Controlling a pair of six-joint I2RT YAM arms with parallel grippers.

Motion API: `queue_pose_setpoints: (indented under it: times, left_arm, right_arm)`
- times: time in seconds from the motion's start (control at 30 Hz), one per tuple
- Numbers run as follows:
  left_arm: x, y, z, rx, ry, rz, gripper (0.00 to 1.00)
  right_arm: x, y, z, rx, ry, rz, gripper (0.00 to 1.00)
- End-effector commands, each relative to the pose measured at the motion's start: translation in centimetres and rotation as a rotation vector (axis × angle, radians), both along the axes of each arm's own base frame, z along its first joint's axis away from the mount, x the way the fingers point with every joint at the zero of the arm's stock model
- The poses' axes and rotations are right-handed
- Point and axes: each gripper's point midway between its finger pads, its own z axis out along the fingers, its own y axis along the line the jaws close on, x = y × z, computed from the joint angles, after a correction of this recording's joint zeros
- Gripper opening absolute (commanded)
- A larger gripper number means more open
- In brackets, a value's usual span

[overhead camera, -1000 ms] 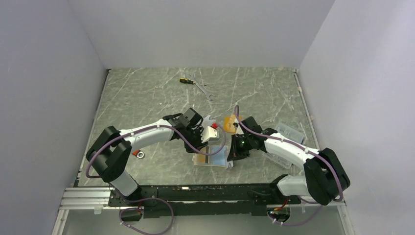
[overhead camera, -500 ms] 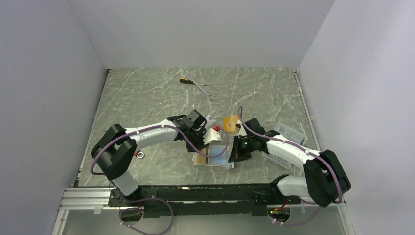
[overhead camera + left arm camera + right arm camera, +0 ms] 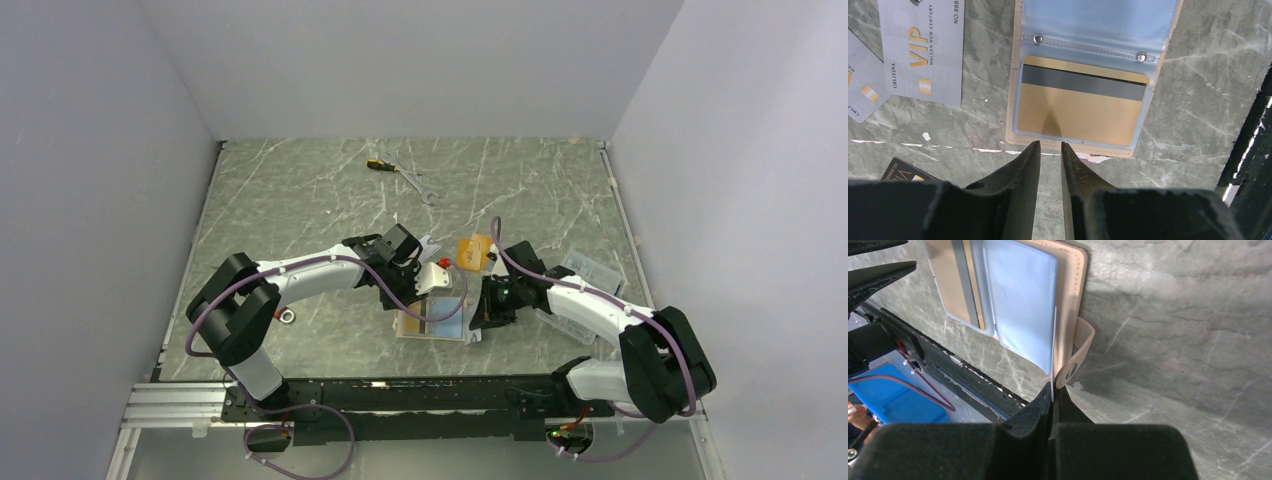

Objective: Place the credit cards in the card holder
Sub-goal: Insert the credit card into the card holder.

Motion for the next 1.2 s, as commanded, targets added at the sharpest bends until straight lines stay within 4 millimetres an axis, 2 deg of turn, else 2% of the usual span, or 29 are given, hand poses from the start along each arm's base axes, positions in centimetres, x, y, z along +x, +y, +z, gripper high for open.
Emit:
queue_pose_setpoints:
  times: [0.0,0.23,1.17]
  left_arm:
    - [0.6,-0.8,0.4,-0.005,-0.042,-0.036,0.27]
    - [0.5,-0.7,-0.2,0.016,-0.053,-0.054,0.27]
    - [0.3,-0.5,-0.9,0.045,-0.066,-0.082,0.22]
  right_arm:
    - [0.2,-0.2,0.1,0.012,-0.016,-0.006,0.0]
    - [0.2,0.6,0.4,0.067,-0.014,0.02,0.0]
    - [0.0,0.5,-1.1,0.049,0.038,0.014,0.0]
